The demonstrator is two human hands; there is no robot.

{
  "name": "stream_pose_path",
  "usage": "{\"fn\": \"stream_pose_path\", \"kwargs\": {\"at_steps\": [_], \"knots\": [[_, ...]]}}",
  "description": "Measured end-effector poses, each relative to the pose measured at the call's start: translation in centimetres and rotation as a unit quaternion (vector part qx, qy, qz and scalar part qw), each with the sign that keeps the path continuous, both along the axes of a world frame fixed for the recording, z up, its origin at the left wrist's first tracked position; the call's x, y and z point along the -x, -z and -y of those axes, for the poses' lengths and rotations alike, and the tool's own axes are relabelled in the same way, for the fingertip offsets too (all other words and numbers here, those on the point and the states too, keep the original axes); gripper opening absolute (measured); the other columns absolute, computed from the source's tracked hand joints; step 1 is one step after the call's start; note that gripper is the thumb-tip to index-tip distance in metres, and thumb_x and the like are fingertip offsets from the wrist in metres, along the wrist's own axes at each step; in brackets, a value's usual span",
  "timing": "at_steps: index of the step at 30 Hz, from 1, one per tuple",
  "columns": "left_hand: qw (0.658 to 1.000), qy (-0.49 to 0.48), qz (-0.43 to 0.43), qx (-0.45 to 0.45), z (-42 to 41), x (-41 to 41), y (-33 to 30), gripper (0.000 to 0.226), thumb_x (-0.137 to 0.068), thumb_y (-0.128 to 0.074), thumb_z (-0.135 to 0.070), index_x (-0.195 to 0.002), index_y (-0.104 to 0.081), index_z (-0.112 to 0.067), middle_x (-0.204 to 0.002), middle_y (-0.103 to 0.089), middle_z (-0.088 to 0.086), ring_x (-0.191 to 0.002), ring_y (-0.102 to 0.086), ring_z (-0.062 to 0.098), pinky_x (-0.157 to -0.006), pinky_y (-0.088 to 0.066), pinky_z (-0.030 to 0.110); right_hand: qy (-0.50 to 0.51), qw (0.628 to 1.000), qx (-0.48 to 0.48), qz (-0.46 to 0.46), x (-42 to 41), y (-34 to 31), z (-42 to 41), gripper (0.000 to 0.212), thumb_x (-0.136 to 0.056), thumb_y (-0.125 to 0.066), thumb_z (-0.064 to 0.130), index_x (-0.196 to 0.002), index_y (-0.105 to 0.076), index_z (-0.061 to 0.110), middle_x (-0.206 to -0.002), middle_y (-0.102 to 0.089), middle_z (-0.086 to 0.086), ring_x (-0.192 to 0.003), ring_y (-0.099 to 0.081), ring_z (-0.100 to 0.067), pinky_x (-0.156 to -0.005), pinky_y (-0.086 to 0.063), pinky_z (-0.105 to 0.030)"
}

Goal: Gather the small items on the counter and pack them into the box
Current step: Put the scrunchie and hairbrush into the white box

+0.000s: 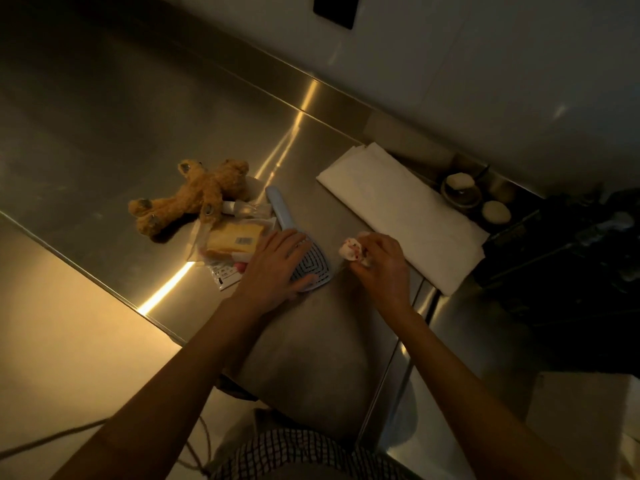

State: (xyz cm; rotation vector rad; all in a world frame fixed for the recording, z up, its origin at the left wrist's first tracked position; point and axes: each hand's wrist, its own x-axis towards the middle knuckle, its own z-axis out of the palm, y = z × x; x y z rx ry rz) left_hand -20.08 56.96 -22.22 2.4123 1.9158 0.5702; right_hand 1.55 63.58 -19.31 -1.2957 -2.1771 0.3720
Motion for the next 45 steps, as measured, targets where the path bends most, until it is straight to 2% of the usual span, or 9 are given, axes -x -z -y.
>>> {"fn": "stream_pose_path", "kwargs": {"at_steps": [6,10,13,16,22,26,31,39,45], "knots": [[1.0,0.009,-0.018,-0.006,-3.9,3.7,-0.8,0.051,-0.093,-0.044,-0.041,-0.125,-0.057,-0.004,-0.126,-0.059,0.016,-0.118,-0.053,0.034,-0.101,-0.036,0.045,-0.002,0.999,-0.015,-0.036,-1.6,0.0,0.4,0.039,-0.079,-0.062,0.033,-0.103,-0.067,0.003,-0.107,-0.062,-0.011,-0.101,-0.054,-0.024,-0.086,-0.037,-0.024],[0.997,0.05,-0.052,0.002,-6.6,5.8,-1.0,0.049,-0.078,-0.073,-0.015,-0.124,-0.058,-0.005,-0.122,-0.06,0.016,-0.112,-0.054,0.035,-0.096,-0.035,0.043,0.001,0.999,-0.013,-0.037,-0.8,-0.3,0.1,0.039,-0.077,-0.061,0.033,-0.102,-0.067,0.004,-0.107,-0.062,-0.011,-0.106,-0.05,-0.021,-0.089,-0.04,-0.028],[0.993,0.087,-0.08,0.018,-8.5,6.9,-1.6,0.051,-0.069,-0.074,-0.004,-0.119,-0.063,-0.006,-0.117,-0.063,0.016,-0.109,-0.059,0.036,-0.091,-0.046,0.046,-0.005,0.999,-0.007,-0.05,0.2,-1.0,-0.5,0.039,-0.076,-0.059,0.031,-0.101,-0.067,0.003,-0.106,-0.063,-0.012,-0.107,-0.048,-0.02,-0.091,-0.034,-0.02],[0.985,0.127,-0.119,0.023,-10.0,7.9,-2.3,0.037,-0.075,-0.067,-0.015,-0.111,-0.067,-0.012,-0.113,-0.066,0.011,-0.108,-0.061,0.033,-0.09,-0.045,0.043,-0.005,0.999,0.002,-0.051,1.1,-1.2,-1.0,0.038,-0.075,-0.06,0.029,-0.103,-0.068,0.004,-0.108,-0.062,-0.01,-0.109,-0.047,-0.018,-0.092,-0.033,-0.018],[0.965,0.17,-0.166,0.114,-12.4,9.3,-2.6,0.046,-0.055,-0.089,-0.028,-0.099,-0.073,-0.023,-0.106,-0.068,0.001,-0.112,-0.06,0.033,-0.097,-0.036,0.045,0.002,0.999,0.013,-0.035,1.8,-0.5,-1.7,0.036,-0.073,-0.068,0.024,-0.103,-0.068,0.004,-0.109,-0.063,-0.011,-0.109,-0.048,-0.019,-0.091,-0.038,-0.025],[0.961,0.212,-0.144,0.108,-13.2,9.5,-2.6,0.036,-0.065,-0.081,-0.034,-0.099,-0.072,-0.021,-0.104,-0.069,0.003,-0.112,-0.06,0.029,-0.1,-0.032,0.044,0.002,0.999,0.026,-0.03,1.7,-0.6,-1.5,0.039,-0.075,-0.06,0.031,-0.102,-0.069,0.004,-0.107,-0.063,-0.01,-0.107,-0.048,-0.017,-0.091,-0.033,-0.017],[0.962,0.235,-0.119,0.075,-13.1,9.5,-2.6,0.033,-0.072,-0.08,-0.033,-0.099,-0.07,-0.017,-0.097,-0.067,0.004,-0.089,-0.065,0.025,-0.091,-0.045,0.042,0.018,0.998,0.038,-0.056,1.4,-1.5,-1.4,0.039,-0.076,-0.061,0.03,-0.104,-0.068,0.004,-0.108,-0.062,-0.011,-0.11,-0.044,-0.009,-0.097,-0.023,-0.004],[0.974,0.222,-0.031,0.013,-11.4,7.9,-5.5,0.033,-0.068,-0.084,-0.027,-0.096,-0.073,-0.013,-0.09,-0.068,0.004,-0.078,-0.065,0.026,-0.07,-0.051,0.038,0.07,0.994,0.013,-0.089,-0.5,-2.6,-1.6,0.041,-0.078,-0.061,0.034,-0.106,-0.068,0.006,-0.114,-0.061,-0.008,-0.117,-0.042,-0.009,-0.1,-0.024,-0.006],[0.982,0.188,-0.002,-0.018,-9.9,5.8,-6.3,0.031,-0.07,-0.068,-0.037,-0.092,-0.074,-0.017,-0.087,-0.069,0.0,-0.076,-0.065,0.023,-0.07,-0.047,0.033,0.101,0.989,-0.026,-0.101,-2.2,-3.3,-0.7,0.038,-0.077,-0.066,0.03,-0.108,-0.068,0.008,-0.114,-0.059,-0.001,-0.116,-0.044,-0.011,-0.099,-0.027,-0.008]]}}
